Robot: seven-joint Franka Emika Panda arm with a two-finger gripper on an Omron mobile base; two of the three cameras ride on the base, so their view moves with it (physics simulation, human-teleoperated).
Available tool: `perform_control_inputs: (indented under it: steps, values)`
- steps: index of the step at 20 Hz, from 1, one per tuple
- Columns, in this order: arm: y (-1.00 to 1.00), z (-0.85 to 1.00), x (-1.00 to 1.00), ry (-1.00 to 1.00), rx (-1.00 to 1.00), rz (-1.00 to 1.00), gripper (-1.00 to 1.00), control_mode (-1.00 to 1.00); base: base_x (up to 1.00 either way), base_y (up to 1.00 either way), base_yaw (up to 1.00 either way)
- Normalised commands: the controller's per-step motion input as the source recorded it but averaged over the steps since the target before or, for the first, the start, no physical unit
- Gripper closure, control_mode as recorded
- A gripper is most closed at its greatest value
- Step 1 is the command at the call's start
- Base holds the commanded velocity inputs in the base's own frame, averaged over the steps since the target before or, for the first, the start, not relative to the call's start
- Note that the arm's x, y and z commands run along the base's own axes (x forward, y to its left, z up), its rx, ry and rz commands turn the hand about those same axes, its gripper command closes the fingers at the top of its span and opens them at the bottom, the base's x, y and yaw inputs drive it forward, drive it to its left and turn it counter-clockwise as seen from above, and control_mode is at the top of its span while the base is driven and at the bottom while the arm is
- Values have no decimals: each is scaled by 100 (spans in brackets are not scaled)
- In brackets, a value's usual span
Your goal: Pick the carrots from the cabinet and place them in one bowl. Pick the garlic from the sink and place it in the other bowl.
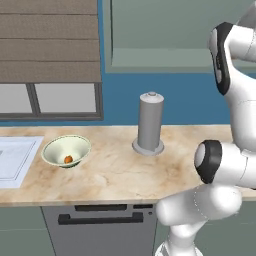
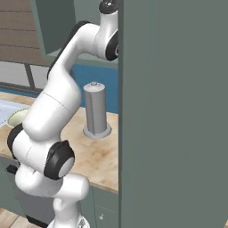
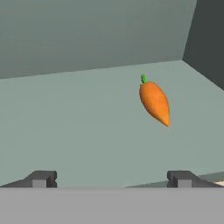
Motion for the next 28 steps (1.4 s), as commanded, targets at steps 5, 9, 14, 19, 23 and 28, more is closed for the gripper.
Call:
perform_control_inputs:
  steps: [5,9,14,19,23,28]
  values:
    - [-39,27,45,13,0,5,-100,-100,0,0,0]
    - [-49,31,42,12,0,7,-100,-100,0,0,0]
    - [-10,-22,16,0,0,1,-100,-100,0,0,0]
    - [0,-83,3,0,0,1,-100,-100,0,0,0]
    - [0,-50,25,-1,0,3,-100,-100,0,0,0]
    - [-11,-7,62,0,0,0,-100,-100,0,0,0]
